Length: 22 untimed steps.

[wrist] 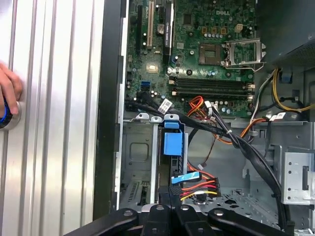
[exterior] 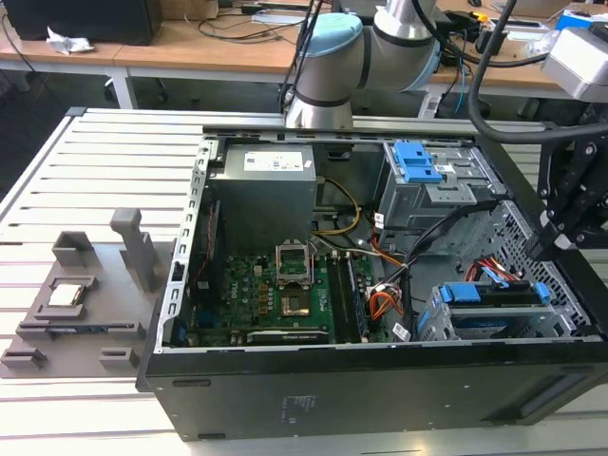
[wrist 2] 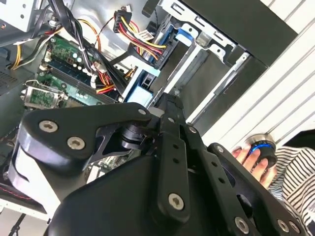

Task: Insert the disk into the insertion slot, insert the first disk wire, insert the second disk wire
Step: 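Insert the second disk wire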

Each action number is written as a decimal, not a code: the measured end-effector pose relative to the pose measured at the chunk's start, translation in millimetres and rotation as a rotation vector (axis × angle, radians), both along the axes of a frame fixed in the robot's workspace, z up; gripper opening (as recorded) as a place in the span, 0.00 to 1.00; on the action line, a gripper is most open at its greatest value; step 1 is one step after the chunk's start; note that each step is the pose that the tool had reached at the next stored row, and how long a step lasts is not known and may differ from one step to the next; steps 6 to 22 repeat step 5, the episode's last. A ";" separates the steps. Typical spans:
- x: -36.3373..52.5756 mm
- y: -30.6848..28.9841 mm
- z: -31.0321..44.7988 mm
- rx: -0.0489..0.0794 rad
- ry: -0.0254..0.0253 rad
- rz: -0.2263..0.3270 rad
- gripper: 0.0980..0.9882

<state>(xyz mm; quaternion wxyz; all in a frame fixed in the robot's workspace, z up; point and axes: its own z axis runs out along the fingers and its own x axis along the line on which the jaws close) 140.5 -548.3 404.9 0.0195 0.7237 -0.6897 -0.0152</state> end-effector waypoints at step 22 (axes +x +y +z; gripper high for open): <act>0.0 0.0 0.2 0.000 0.0000 0.000 0.01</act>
